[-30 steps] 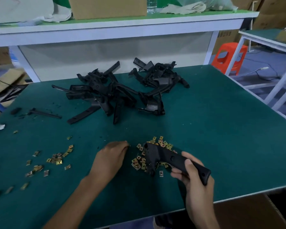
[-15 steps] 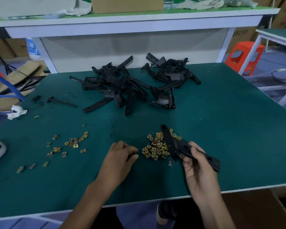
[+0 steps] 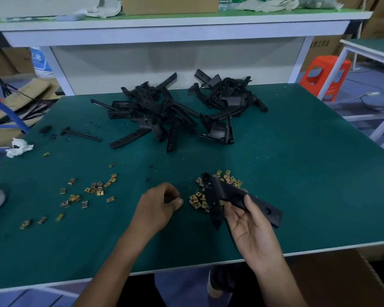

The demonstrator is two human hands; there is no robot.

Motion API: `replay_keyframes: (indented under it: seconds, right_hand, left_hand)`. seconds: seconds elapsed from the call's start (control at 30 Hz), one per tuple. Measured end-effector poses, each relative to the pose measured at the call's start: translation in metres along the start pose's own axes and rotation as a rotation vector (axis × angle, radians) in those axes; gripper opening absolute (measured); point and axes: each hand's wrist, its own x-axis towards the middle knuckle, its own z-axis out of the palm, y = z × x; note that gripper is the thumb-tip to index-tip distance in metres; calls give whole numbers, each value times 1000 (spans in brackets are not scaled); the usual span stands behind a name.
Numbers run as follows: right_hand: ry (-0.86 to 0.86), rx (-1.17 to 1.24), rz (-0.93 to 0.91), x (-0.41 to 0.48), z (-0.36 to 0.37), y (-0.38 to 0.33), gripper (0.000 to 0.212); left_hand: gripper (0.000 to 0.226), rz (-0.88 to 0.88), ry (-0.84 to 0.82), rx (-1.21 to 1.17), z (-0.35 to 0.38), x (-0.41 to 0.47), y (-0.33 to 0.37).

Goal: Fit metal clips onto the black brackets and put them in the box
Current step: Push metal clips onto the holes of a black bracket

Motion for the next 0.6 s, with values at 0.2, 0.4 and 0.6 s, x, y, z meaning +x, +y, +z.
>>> replay_keyframes:
  seconds: [0.2,0.4,0.6]
  right_hand:
    - [-65,21,3,2,-1,-2,37]
    - [-85,-23,-31,5,-2,2,33]
    - [-120,-55,-84,4,-6,4,33]
  left_hand:
    - [21,-42,-40,-581,7,-35,19]
    - [15,-221,-113,-1008,20,-57,41]
    - [16,-210,-111,-1100,25,-57,55]
